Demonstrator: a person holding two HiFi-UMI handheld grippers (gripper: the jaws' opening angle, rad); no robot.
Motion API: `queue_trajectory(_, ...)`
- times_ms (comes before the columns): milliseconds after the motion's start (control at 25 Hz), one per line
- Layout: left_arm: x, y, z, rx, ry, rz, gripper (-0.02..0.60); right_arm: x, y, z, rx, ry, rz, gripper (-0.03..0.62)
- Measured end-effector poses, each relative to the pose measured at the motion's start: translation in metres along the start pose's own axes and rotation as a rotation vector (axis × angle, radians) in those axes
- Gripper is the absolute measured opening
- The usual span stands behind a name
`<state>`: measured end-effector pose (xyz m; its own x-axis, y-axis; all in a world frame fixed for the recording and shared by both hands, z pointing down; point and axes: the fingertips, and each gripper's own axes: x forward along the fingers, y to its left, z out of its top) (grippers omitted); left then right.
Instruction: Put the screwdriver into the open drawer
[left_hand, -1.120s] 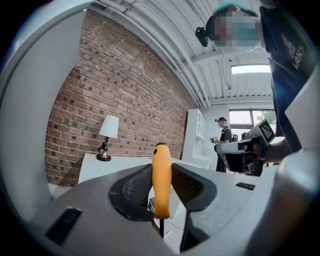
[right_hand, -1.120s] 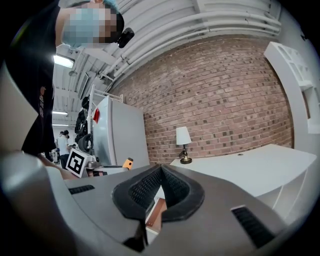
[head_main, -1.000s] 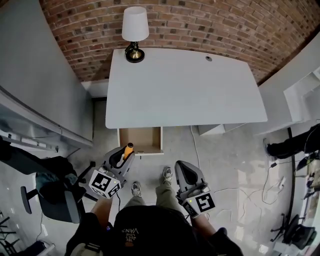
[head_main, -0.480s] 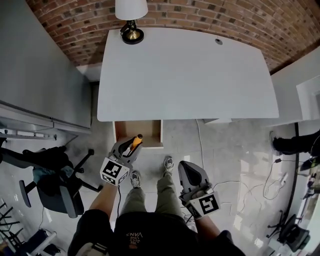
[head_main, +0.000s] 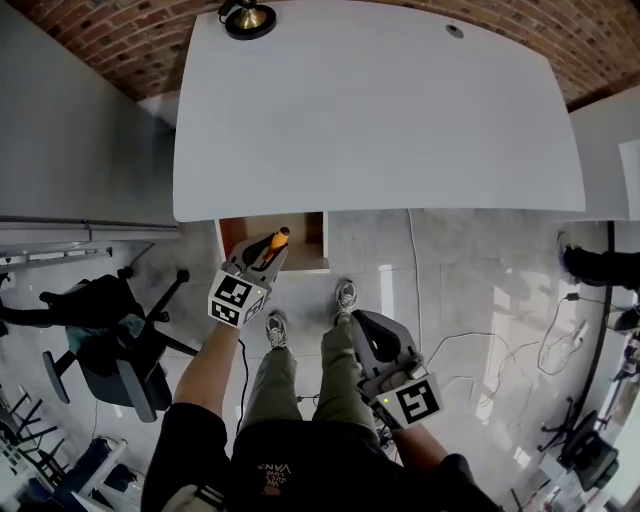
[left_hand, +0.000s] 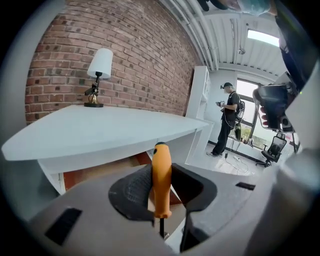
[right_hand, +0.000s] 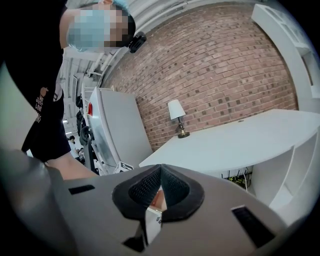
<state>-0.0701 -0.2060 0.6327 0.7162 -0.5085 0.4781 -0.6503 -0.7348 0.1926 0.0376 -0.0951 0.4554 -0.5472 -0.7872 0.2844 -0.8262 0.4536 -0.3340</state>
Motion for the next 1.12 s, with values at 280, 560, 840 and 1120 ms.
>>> queue_trajectory(280, 0.043, 0.012, -0.034, 0.002, 0.091, -0.013, 0.117, 0.006, -0.022, -0.024, 0.042, 0.008, -0.011, -0.005)
queue_trajectory(560, 0.076, 0.019, -0.052, 0.008, 0.146, -0.033, 0.117, 0.008, -0.043, -0.041, 0.092, -0.005, -0.041, -0.005)
queue_trajectory(840, 0.116, 0.019, -0.078, -0.007, 0.229, -0.046, 0.115, 0.001, -0.063, -0.062, 0.150, -0.025, -0.039, -0.005)
queue_trajectory(1120, 0.144, 0.033, -0.099, -0.084, 0.275, -0.055, 0.115, 0.004, -0.074, -0.093, 0.200, -0.020, -0.047, -0.005)
